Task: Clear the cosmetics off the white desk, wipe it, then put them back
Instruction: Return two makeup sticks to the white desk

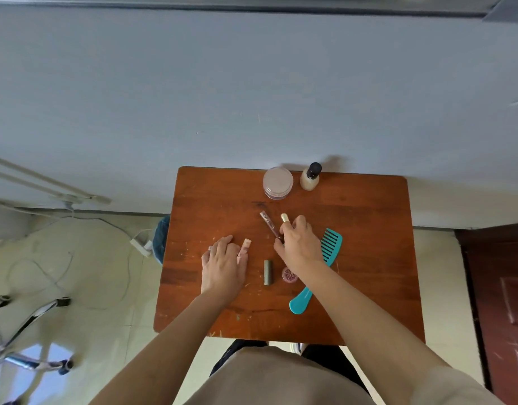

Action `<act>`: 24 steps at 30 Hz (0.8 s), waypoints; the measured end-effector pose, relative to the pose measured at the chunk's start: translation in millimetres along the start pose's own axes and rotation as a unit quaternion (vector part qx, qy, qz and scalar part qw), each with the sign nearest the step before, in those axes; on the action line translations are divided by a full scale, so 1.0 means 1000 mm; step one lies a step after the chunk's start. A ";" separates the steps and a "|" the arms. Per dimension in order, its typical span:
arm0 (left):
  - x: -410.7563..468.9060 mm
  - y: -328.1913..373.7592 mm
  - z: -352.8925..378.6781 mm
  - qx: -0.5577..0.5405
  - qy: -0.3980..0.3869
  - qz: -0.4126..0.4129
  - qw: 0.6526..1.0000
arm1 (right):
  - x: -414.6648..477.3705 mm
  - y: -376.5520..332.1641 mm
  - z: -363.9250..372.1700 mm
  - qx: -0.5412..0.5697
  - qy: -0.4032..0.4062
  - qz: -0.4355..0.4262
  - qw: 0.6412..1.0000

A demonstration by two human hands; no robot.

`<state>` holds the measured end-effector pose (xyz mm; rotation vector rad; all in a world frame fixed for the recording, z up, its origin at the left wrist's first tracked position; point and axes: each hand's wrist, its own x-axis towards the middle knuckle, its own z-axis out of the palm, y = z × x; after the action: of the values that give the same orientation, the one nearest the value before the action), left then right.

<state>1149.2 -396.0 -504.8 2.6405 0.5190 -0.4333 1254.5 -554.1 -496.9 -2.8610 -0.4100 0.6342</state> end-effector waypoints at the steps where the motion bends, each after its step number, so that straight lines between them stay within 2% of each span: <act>1: -0.001 0.000 -0.002 -0.018 0.005 -0.005 1.000 | 0.000 0.001 -0.001 0.011 -0.004 0.003 1.000; 7: 0.000 0.003 -0.025 -0.062 0.058 0.003 0.996 | -0.008 0.017 -0.022 0.108 0.043 -0.001 0.993; 16: 0.005 0.012 -0.045 -0.075 0.072 0.045 0.993 | -0.039 0.036 -0.036 0.114 0.075 0.063 0.989; 20: 0.012 0.013 -0.037 -0.071 0.054 0.079 0.993 | -0.050 0.046 -0.022 0.105 0.066 0.127 0.984; 24: 0.012 0.012 -0.031 -0.073 0.045 0.105 0.991 | -0.055 0.049 -0.016 0.074 0.045 0.150 0.985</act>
<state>1171.5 -388.6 -478.8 2.5473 0.2826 -0.2049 1224.2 -618.8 -472.6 -2.8158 0.0811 0.5538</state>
